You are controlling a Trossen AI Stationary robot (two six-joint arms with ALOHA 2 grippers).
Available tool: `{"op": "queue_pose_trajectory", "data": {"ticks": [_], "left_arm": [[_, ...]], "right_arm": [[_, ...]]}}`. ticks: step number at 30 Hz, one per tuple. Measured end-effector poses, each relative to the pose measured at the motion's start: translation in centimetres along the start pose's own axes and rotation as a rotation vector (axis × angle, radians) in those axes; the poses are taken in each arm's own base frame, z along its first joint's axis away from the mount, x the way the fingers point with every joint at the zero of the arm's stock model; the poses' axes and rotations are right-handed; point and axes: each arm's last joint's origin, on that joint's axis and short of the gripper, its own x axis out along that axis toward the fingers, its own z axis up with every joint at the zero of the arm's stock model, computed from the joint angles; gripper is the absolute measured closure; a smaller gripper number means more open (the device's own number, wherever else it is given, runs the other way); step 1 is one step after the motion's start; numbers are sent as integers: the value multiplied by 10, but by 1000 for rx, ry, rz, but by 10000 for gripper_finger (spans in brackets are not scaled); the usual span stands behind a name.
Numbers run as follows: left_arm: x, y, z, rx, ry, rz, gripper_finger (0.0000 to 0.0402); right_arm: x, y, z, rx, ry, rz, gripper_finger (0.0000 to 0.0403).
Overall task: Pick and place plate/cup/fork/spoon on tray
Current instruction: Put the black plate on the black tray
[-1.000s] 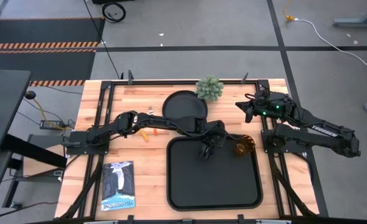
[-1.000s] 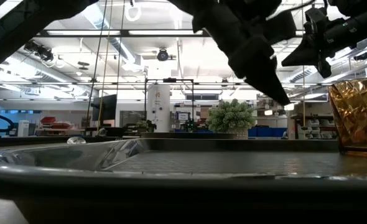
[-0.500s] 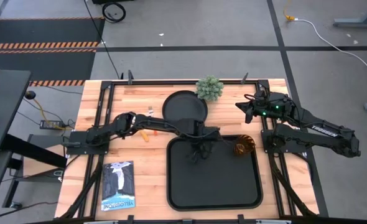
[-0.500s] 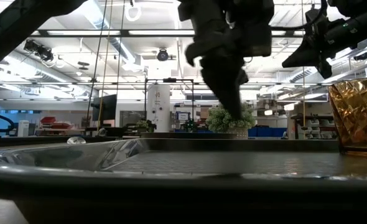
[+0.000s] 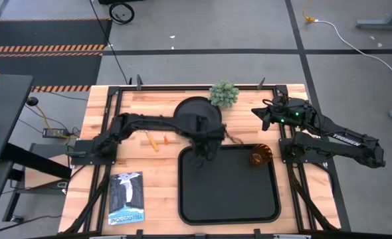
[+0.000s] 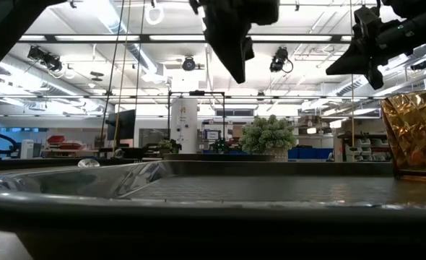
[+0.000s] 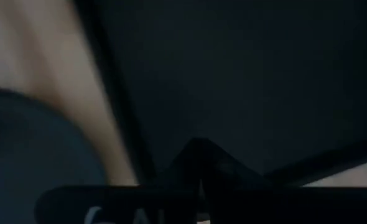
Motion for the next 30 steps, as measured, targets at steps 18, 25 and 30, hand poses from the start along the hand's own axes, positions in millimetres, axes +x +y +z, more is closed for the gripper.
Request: {"op": "queue_pose_trajectory", "data": {"ticks": [18,25,30], "left_arm": [[29,-8,-29,17,-106,55,398],[30,-8,-58,-30,-257,93,392],[24,-3,-79,-79,-347,121,391]], "right_arm": [[0,0,0,8,-2,-2,394],[4,2,3,17,-19,21,394],[19,5,0,38,45,34,394]]}}
